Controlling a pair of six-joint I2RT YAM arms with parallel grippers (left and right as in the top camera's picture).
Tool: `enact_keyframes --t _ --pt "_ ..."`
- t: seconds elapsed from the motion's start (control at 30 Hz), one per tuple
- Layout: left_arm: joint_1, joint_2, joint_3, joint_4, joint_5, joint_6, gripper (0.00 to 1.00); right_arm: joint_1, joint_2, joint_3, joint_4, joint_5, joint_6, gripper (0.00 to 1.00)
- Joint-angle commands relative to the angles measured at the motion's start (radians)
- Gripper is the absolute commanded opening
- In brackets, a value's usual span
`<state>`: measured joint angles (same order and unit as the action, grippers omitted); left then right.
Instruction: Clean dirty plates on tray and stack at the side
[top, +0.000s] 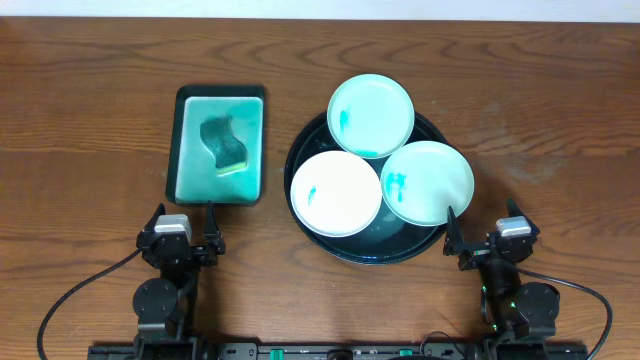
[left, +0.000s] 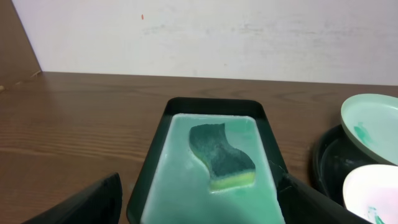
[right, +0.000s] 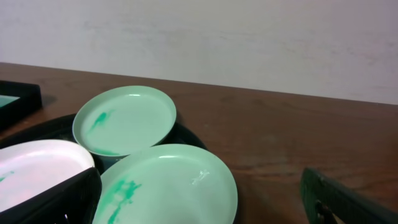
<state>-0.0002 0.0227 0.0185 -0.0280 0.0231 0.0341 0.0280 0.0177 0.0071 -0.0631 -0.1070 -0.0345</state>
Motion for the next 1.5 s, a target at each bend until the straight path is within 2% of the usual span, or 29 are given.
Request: enact_keyframes --t 0.0,1.17,1.23,1.3,1.37,1.47 --pt "0.006 0.003 -0.014 -0.044 -0.019 0.011 0.8 -0.001 0.001 -0.002 -0.004 0.005 -0.008 0.99" --pt "0.005 0.003 -0.014 -0.037 -0.01 0.006 0.8 -0.001 0.001 -0.002 -0.004 0.005 -0.008 0.99" --pt "0.004 0.003 -0.014 0.014 0.122 -0.043 0.8 -0.001 0.001 -0.002 -0.004 0.005 -0.008 0.99" --pt "0.005 0.003 -0.014 0.128 0.334 -0.071 0.8 -0.001 0.001 -0.002 -0.004 0.005 -0.008 0.99" --pt "0.005 0.003 -0.014 0.253 0.478 -0.073 0.8 -0.001 0.001 -0.002 -0.004 0.005 -0.008 0.99" --pt "0.005 0.003 -0.014 0.454 0.554 -0.074 0.8 -0.001 0.001 -0.002 -0.004 0.005 -0.008 0.99"
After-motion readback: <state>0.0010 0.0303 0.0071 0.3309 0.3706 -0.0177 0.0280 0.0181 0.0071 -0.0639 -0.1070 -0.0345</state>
